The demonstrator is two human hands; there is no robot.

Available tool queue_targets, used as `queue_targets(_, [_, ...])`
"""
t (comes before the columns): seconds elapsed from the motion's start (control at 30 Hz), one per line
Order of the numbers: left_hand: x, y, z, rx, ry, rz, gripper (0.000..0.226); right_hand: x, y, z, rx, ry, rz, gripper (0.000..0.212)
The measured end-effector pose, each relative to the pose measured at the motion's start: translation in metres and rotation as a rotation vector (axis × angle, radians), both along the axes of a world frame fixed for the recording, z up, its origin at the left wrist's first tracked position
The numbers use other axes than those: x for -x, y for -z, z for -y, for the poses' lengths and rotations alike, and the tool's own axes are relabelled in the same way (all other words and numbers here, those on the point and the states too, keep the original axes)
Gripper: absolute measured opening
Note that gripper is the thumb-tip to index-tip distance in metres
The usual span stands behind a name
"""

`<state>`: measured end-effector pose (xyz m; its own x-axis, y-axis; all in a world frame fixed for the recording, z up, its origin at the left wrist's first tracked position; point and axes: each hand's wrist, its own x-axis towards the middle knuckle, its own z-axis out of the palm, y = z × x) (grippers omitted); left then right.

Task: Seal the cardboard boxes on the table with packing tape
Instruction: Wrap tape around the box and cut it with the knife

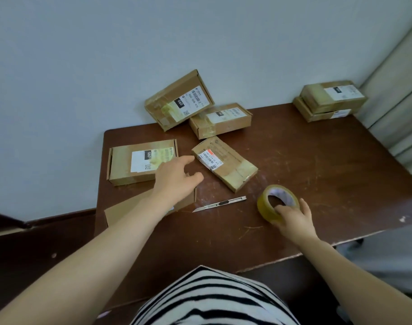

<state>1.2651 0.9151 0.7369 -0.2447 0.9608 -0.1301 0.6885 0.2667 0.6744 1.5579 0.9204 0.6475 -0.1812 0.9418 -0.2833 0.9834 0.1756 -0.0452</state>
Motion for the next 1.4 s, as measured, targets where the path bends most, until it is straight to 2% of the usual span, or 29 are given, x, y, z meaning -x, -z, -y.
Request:
queue_targets(0.03, [-0.004, -0.002, 0.000, -0.027, 0.009, 0.064, 0.050, 0.004, -0.005, -0.002, -0.023, 0.050, -0.115, 0.022])
queue_targets(0.1, [-0.011, -0.007, 0.000, -0.057, 0.030, 0.193, 0.047, 0.016, -0.022, -0.006, -0.011, 0.164, -0.488, 0.018])
queue_targets(0.13, [-0.014, -0.010, -0.002, -0.064, 0.033, 0.252, 0.045, 0.023, -0.032, -0.007, 0.010, 0.174, -0.671, 0.012])
queue_targets(0.17, [-0.017, -0.013, -0.003, -0.065, 0.036, 0.301, 0.045, 0.032, -0.042, -0.009, 0.023, 0.156, -0.798, 0.015])
queue_targets(0.23, [-0.023, -0.020, -0.005, -0.054, 0.057, 0.363, 0.049, 0.050, -0.058, -0.014, 0.023, 0.104, -0.961, 0.023])
queue_targets(0.33, [-0.029, -0.031, -0.006, -0.047, 0.140, 0.342, 0.061, 0.076, -0.076, -0.017, -0.010, 0.000, -1.100, 0.021])
queue_targets(0.43, [-0.027, -0.039, -0.001, -0.103, 0.192, 0.272, 0.077, 0.095, -0.085, -0.018, -0.047, -0.095, -1.165, 0.015])
queue_targets(0.5, [-0.022, -0.040, 0.004, -0.171, 0.197, 0.230, 0.076, 0.104, -0.089, -0.019, -0.064, -0.135, -1.197, 0.011])
queue_targets(0.63, [-0.012, -0.037, 0.007, -0.316, 0.184, 0.170, 0.056, 0.119, -0.095, -0.022, -0.046, -0.143, -1.202, 0.009])
queue_targets(0.83, [-0.003, -0.038, 0.006, -0.454, 0.155, 0.115, 0.033, 0.131, -0.099, -0.028, -0.009, -0.175, -1.247, 0.018])
queue_targets(1.03, [0.005, -0.045, -0.002, -0.449, 0.089, 0.184, 0.016, 0.141, -0.104, -0.032, 0.088, -0.196, -1.289, 0.015])
queue_targets(1.13, [0.011, -0.049, -0.005, -0.480, 0.051, 0.276, 0.015, 0.145, -0.111, -0.035, 0.186, -0.211, -1.317, 0.015])
queue_targets(1.3, [0.022, -0.052, -0.008, -0.474, -0.089, 0.290, 0.011, 0.154, -0.127, -0.040, 0.388, -0.186, -1.404, 0.010])
queue_targets(1.4, [0.034, -0.051, -0.011, -0.439, -0.265, 0.309, 0.011, 0.156, -0.132, -0.044, 0.438, -0.195, -1.377, 0.035])
